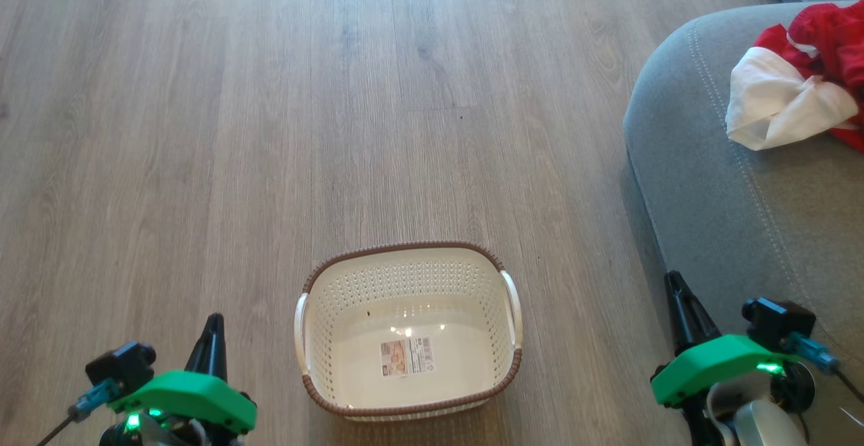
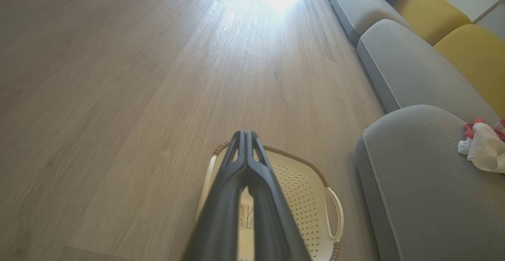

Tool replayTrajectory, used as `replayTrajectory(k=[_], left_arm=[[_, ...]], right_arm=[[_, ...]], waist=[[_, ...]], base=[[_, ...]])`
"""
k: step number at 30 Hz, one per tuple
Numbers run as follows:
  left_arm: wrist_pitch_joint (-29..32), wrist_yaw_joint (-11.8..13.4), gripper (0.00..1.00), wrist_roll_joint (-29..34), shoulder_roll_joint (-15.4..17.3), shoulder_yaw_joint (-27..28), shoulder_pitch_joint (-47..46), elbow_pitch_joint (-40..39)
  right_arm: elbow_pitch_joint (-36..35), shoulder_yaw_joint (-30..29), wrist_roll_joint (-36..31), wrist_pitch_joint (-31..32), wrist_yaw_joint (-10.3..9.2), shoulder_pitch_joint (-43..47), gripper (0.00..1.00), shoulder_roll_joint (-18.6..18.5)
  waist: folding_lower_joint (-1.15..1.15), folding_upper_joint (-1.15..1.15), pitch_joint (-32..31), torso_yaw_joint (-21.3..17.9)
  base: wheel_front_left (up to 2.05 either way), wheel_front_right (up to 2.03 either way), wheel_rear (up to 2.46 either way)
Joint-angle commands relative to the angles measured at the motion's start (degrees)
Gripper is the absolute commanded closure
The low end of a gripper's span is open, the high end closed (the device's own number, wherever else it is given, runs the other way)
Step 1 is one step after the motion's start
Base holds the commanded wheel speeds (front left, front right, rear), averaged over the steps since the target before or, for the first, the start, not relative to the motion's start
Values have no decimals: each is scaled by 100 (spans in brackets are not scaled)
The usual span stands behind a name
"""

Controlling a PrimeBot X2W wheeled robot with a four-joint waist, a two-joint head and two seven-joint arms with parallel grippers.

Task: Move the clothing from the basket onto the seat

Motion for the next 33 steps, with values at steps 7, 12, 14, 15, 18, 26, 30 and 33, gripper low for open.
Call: replayTrajectory(k=[7,12,14,15,18,26,30,33], left_arm=[[119,-41,100,-497,17,120,-219,-292],[201,-56,100,-796,13,143,-222,-343],[234,-62,100,-915,12,153,-224,-364],[250,-65,100,-975,11,157,-224,-374],[300,-73,100,-1154,9,171,-227,-404],[432,-96,100,-1631,3,209,-232,-486],[498,-108,100,-1869,0,228,-235,-527],[547,-117,100,-2046,-2,242,-237,-557]], right_arm=[[-270,-49,581,130,-1,-221,100,-5],[-308,-76,927,212,-1,-220,100,-5],[-323,-87,1065,245,-1,-219,100,-5],[-331,-93,1134,261,-1,-219,100,-5],[-354,-110,1342,311,-1,-219,100,-5],[-415,-154,1895,443,-1,-217,100,-5],[-446,-176,2172,508,-1,-217,100,-5],[-468,-192,2377,557,-1,-216,100,-5]], waist=[[0,0,-14,23],[0,0,-24,39],[0,0,-28,45],[0,0,-30,48],[0,0,-35,58],[0,0,-51,83],[0,0,-59,96],[0,0,-65,105]], base=[[0,0,0],[0,0,0],[0,0,0],[0,0,0],[0,0,0],[0,0,0],[0,0,0],[0,0,0]])
